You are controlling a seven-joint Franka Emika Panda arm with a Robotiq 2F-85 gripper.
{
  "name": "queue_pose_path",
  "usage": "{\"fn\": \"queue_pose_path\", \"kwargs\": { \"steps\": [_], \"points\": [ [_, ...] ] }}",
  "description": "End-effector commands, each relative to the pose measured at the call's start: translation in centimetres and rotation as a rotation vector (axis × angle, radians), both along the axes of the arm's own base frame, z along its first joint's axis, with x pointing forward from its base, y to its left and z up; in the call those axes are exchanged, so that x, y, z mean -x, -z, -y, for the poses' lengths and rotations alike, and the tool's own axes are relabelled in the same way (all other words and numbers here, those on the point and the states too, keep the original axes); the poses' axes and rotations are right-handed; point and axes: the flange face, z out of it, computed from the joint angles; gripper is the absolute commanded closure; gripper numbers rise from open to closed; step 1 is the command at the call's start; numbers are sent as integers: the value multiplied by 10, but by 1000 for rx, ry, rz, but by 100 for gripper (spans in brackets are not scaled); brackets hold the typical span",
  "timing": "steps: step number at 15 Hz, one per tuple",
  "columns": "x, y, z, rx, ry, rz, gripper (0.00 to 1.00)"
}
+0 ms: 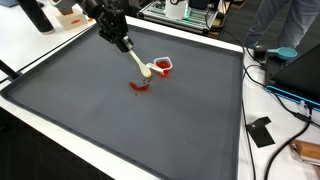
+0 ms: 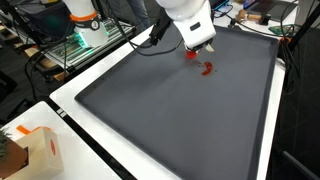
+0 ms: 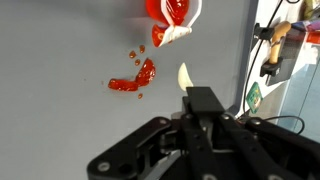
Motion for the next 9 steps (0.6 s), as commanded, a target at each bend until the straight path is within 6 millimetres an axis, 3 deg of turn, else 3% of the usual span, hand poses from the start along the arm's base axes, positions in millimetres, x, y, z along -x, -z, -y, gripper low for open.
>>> {"fn": "queue_pose_path", "kwargs": {
  "steps": [1,9],
  "points": [
    [5,1,1,1,15,-15,97],
    [4,-7,3,25,33,-20,97]
  ]
}}
